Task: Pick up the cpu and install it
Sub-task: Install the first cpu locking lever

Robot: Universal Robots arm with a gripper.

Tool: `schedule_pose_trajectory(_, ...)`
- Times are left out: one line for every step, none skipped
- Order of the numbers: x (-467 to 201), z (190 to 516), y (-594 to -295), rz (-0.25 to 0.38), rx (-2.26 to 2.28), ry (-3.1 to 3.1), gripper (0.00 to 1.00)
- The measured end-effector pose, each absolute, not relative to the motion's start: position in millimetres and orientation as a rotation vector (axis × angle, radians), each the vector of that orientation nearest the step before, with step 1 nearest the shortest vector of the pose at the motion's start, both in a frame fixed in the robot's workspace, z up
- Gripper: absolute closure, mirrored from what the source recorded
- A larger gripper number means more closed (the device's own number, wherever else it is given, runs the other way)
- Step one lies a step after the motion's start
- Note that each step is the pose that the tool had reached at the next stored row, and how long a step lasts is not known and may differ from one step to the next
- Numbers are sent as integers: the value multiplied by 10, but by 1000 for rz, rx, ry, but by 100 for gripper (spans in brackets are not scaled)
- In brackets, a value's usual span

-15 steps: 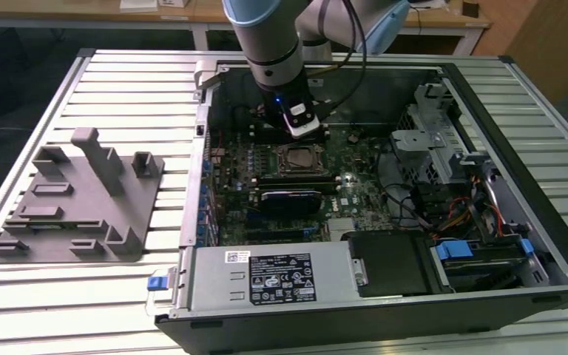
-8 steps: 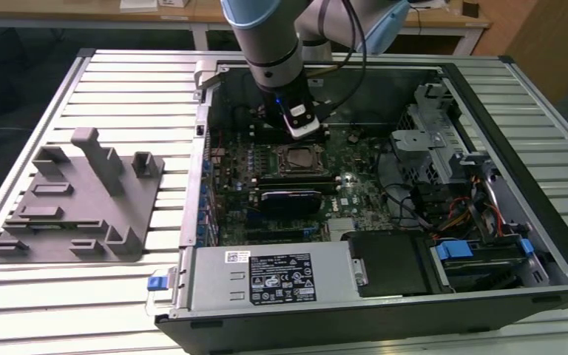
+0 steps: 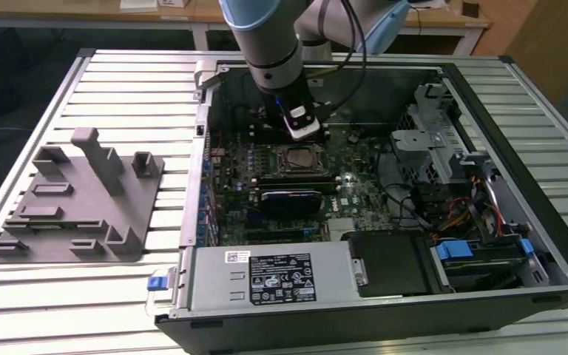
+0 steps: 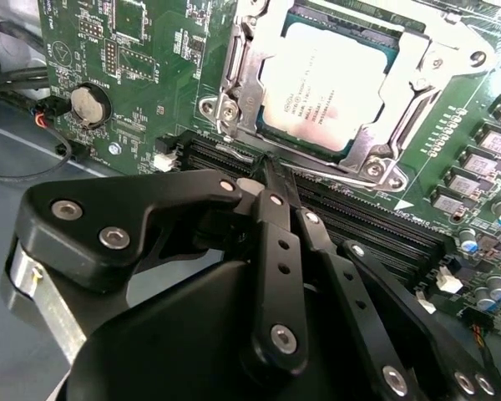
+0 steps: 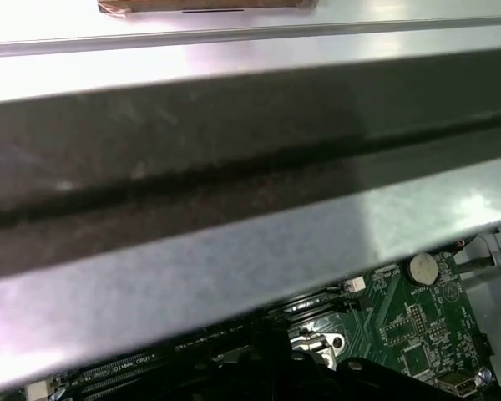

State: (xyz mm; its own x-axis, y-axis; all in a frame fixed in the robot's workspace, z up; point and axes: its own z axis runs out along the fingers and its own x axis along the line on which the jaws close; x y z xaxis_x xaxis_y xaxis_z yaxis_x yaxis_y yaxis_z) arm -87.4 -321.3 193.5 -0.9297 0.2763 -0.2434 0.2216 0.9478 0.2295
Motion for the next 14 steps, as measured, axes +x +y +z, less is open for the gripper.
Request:
schedule_pose_trajectory(-874,1932,-3216,288,369,2826,89)
schedule_pose_trajectory(-874,1930,-3219,288,369,2826,89)
schedule_pose_trajectory(-874,1928,-3222,288,369,2825,89)
schedule_pose_trajectory(-874,1926,-3225,287,369,2824,89)
schedule_pose_trajectory(-874,1926,-3228,287,369,2824,89)
schedule_pose_trajectory(-874,1925,-3232,286,370,2823,89)
schedule_pose_trajectory(-874,1924,-3236,287,370,2823,89)
schedule_pose_trajectory(-874,1922,-3238,287,370,2822,89)
schedule_pose_trajectory(-874,1921,-3242,287,371,2822,89)
schedule_pose_trajectory(-874,1920,-3245,287,371,2821,89)
schedule_pose_trajectory(-874,1918,-3247,287,371,2820,89)
schedule_pose_trajectory(-874,1917,-3247,286,372,2820,89)
schedule_pose_trajectory(-874,1917,-3247,286,372,2820,89)
schedule_pose_trajectory(-874,1917,-3248,286,372,2820,89)
